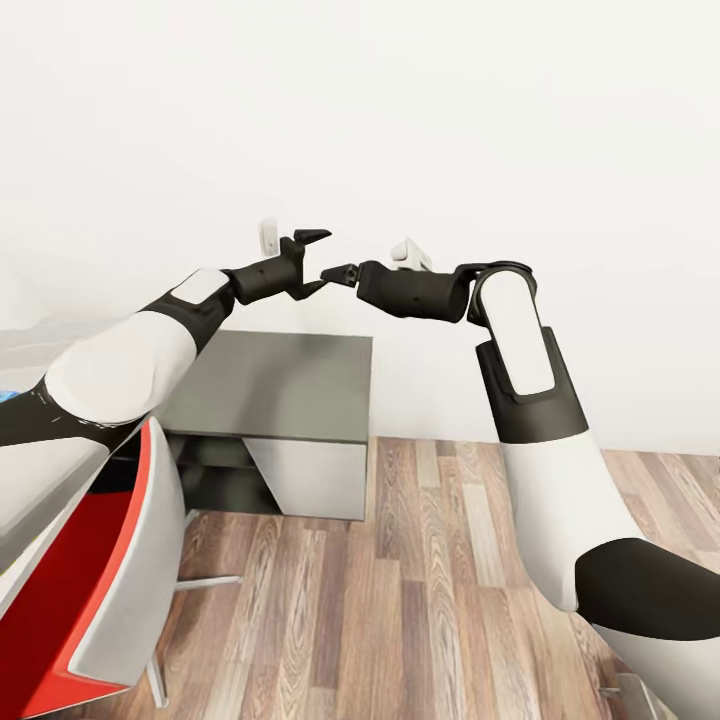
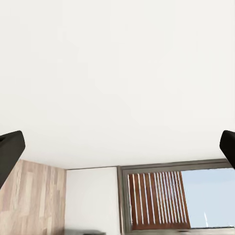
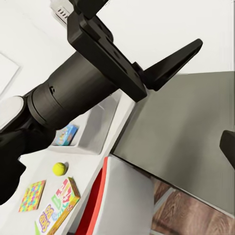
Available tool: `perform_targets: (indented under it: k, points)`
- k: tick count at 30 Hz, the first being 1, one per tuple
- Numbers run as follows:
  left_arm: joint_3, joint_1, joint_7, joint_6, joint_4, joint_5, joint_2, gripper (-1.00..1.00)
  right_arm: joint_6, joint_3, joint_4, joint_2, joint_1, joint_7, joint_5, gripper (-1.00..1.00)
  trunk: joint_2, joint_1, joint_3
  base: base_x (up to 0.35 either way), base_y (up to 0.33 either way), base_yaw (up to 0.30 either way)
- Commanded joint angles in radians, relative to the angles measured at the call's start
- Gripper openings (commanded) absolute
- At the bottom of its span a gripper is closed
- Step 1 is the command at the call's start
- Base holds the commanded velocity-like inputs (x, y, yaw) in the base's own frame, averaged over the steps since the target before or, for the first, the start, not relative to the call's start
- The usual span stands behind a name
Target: Put all the toys in the child's room - the three board games (two on the bed and one on the table), the two jigsaw puzzles on the table, and the tennis ball on the table - inside the toy box on the table in the child's room.
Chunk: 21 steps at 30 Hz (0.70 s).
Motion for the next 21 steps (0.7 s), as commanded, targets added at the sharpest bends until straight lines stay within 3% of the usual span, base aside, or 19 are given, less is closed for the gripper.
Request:
perform_targets:
  k: [1,8,21]
  points:
    - [-0.001,0.000,0.002,0.007,-0.002,0.004,0.000,1.00,0.002,0.000,0.002,0.000,-0.001,-0.010,-0.009,1.00,-0.002,0.001,0.000,-0.002,0.000,-0.073]
    - [-0.001,0.001,0.002,0.013,-0.002,0.002,0.002,1.00,0.002,0.000,0.013,-0.001,-0.001,-0.010,-0.009,1.00,-0.002,0.001,0.011,-0.001,0.000,-0.075]
    - [-0.003,0.010,0.004,0.050,-0.001,-0.003,0.061,1.00,0.002,-0.006,0.076,-0.028,-0.001,-0.010,-0.007,1.00,-0.002,0.001,0.031,0.000,0.000,-0.093]
